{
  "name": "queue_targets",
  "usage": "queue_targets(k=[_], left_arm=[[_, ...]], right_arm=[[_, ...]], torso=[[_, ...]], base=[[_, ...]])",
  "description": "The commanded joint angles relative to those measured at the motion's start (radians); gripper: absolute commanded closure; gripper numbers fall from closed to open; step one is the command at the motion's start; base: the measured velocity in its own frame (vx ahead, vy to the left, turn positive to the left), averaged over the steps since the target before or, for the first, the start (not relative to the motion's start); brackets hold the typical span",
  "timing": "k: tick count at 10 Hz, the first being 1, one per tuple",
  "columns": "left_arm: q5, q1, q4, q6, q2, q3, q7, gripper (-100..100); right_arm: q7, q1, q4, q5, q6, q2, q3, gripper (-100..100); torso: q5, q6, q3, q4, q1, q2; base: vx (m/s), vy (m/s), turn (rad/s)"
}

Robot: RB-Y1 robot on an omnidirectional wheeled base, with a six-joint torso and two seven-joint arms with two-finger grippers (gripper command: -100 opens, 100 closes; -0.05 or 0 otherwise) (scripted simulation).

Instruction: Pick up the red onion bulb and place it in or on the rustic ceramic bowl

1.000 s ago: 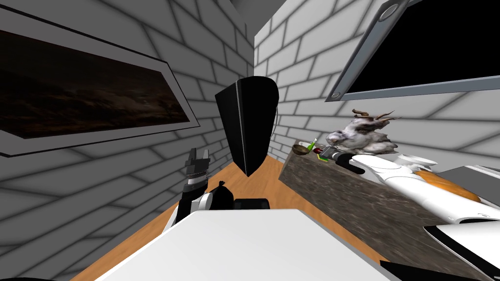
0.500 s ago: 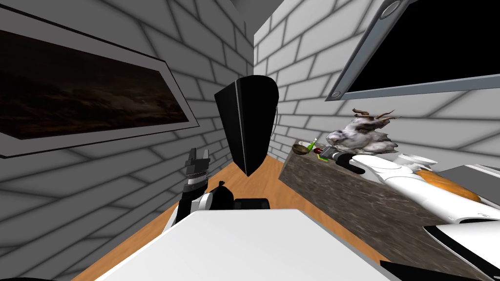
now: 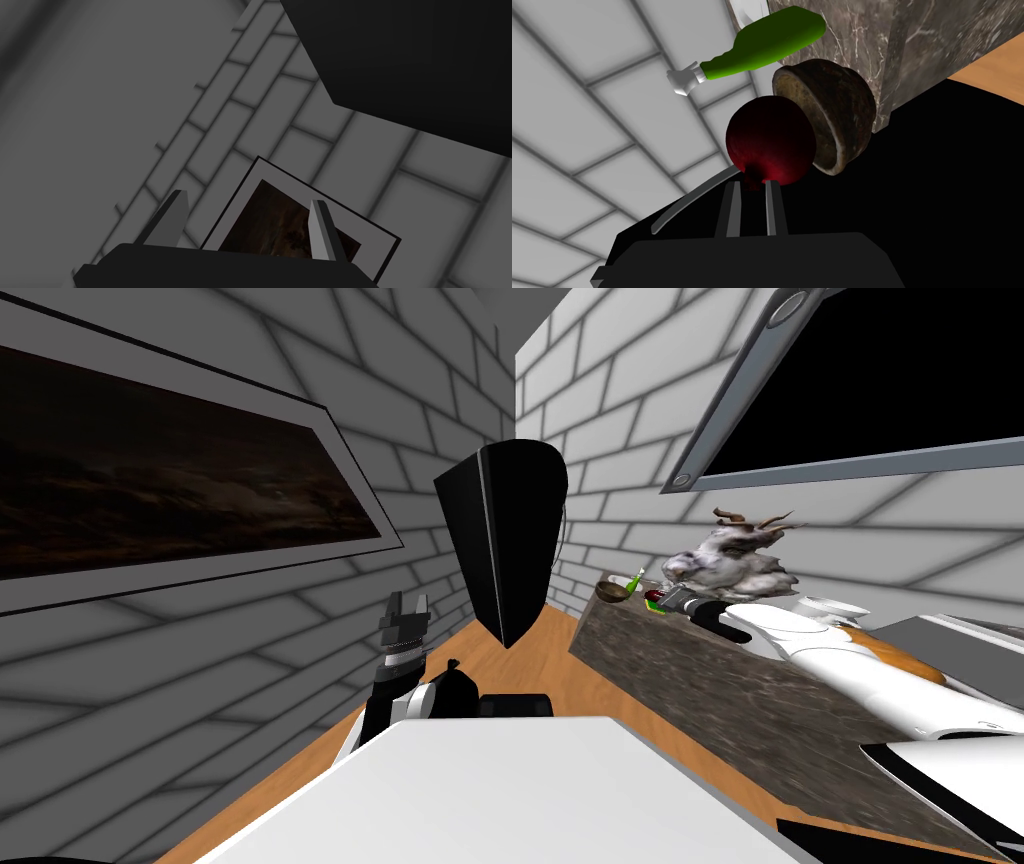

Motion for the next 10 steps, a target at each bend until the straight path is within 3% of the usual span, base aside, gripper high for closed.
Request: queue_targets(k=[1, 8, 9, 10], left_arm=[[0.0, 0.0, 0.0, 0.0, 0.0, 0.0, 0.0, 0], [0.0, 0.0, 0.0, 0.0, 0.0, 0.0, 0.0, 0], [0.0, 0.0, 0.0, 0.0, 0.0, 0.0, 0.0, 0], [0.0, 0.0, 0.0, 0.0, 0.0, 0.0, 0.0, 0]], right_arm=[[-0.008, 0.008, -0.004, -0.003, 0.001, -0.005, -0.006, 100], [-0.008, 0.008, -0.004, -0.003, 0.001, -0.005, -0.006, 100], [-0.042, -0.004, 0.02, 0.002, -0.006, -0.014, -0.019, 100], [-0.042, -0.004, 0.02, 0.002, -0.006, -0.014, -0.019, 100]], torso=[[0.0, 0.0, 0.0, 0.0, 0.0, 0.0], [0.0, -0.003, -0.002, -0.001, 0.0, -0.004], [0.001, -0.003, -0.002, -0.001, 0.0, -0.004], [0.001, 0.001, 0.0, 0.0, 0.001, 0.0]], base=[[-0.025, 0.02, -0.081], [0.004, -0.003, 0.011], [-0.04, 0.033, -0.135], [-0.039, 0.03, -0.126]])
